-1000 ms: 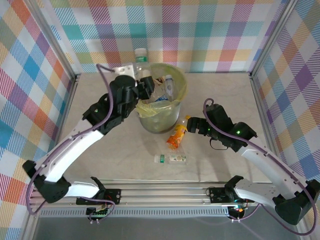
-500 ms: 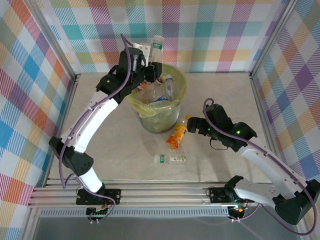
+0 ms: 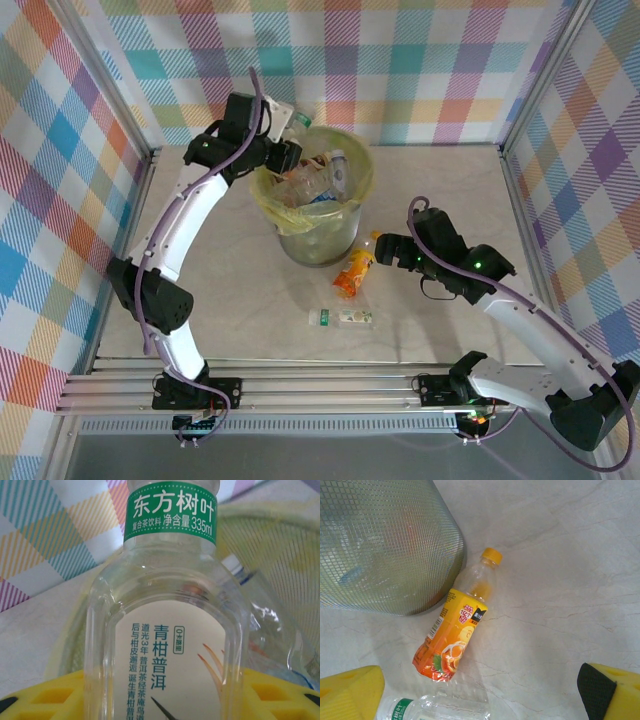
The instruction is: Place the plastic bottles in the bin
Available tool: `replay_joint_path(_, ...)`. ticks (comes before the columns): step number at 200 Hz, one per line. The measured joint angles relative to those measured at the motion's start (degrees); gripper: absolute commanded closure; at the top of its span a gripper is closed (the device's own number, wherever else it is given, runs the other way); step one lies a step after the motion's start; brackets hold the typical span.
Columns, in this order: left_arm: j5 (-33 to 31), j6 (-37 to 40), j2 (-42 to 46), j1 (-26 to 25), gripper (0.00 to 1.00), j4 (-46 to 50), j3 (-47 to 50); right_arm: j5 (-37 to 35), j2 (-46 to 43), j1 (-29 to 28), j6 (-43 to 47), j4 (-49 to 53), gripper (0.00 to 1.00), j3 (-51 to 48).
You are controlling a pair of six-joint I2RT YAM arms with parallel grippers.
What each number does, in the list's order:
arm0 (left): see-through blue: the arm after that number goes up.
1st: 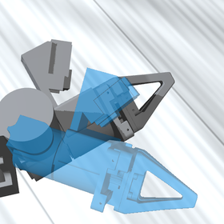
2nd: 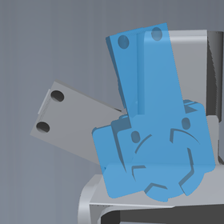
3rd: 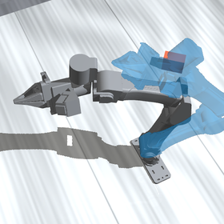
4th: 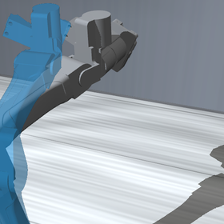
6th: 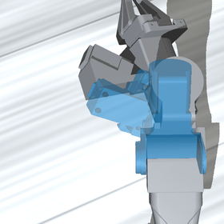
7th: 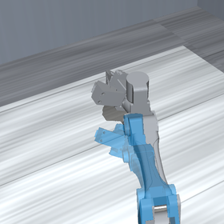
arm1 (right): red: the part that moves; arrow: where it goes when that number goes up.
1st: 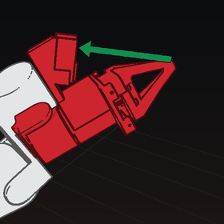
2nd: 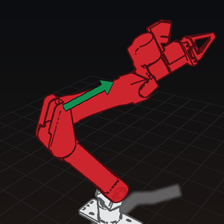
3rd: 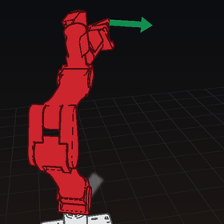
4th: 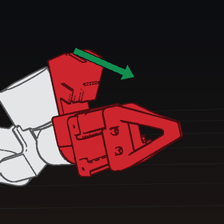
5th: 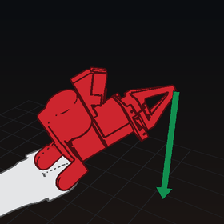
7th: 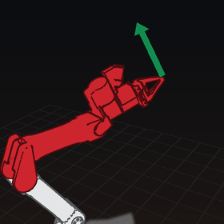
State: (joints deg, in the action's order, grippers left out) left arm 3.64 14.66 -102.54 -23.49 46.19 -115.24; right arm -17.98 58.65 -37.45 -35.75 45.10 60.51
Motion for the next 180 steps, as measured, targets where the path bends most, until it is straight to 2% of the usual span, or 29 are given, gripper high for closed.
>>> replay_joint_path(68,0.6,7.0,-0.4,0.0,0.14,3.2,-0.2,-0.2,0.0,0.0,0.0,0.0,0.00,0.0)
replay_joint_path(80,0.0,7.8,-0.5,0.0,0.13,3.3,-0.3,-0.2,0.0,0.0,0.0,0.0,0.00,0.0)
replay_joint_path(94,-0.5,8.2,-0.5,0.0,0.13,3.2,-0.5,-0.2,0.0,0.0,0.0,0.0,0.00,0.0)
replay_joint_path(117,-1.5,8.9,-0.5,0.0,0.20,3.2,-0.9,-0.2,0.0,0.0,0.0,0.0,0.00,0.0)
replay_joint_path(137,-3.0,8.9,-0.5,0.0,0.32,3.2,-0.9,-0.1,0.0,0.0,0.0,0.0,0.00,0.0)
replay_joint_path(180,-4.8,7.5,-0.9,0.0,0.40,1.9,-0.9,1.2,0.2,0.3,0.4,0.0,0.00,0.0)
